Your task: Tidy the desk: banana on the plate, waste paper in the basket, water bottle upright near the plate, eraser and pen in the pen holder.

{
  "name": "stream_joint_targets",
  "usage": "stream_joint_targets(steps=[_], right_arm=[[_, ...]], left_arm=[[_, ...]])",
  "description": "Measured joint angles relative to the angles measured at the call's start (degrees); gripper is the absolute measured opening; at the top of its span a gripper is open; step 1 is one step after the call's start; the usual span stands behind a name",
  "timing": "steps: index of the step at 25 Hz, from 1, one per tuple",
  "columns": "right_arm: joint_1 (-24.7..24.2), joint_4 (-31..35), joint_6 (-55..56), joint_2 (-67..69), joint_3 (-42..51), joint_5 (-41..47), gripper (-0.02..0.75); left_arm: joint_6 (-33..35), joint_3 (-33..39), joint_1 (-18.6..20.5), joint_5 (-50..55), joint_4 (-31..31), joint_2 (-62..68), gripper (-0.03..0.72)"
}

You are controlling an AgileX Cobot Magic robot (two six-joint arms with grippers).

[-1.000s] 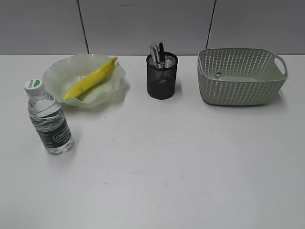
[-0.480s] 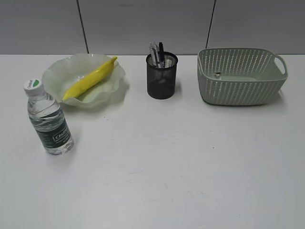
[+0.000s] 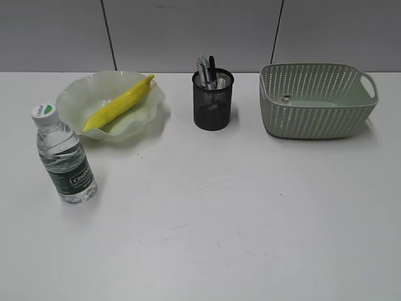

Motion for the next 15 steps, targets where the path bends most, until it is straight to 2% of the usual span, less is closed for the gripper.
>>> stream_joint_targets(steps=[9, 12, 15], right_arm=[[-1.0, 0.0, -0.1, 0.0, 0.0, 0.0, 0.582], [-7.9, 0.0, -0.1, 0.0, 0.0, 0.0, 0.582], [-16.8, 0.0, -0.1, 0.0, 0.0, 0.0, 0.582]], left_arm=[[0.1, 0.0, 0.8, 0.0, 0.0, 0.0, 0.241], [0.1, 0.0, 6.5, 0.0, 0.0, 0.0, 0.241], [0.1, 0.0, 15.2, 0.0, 0.1, 0.0, 0.241]])
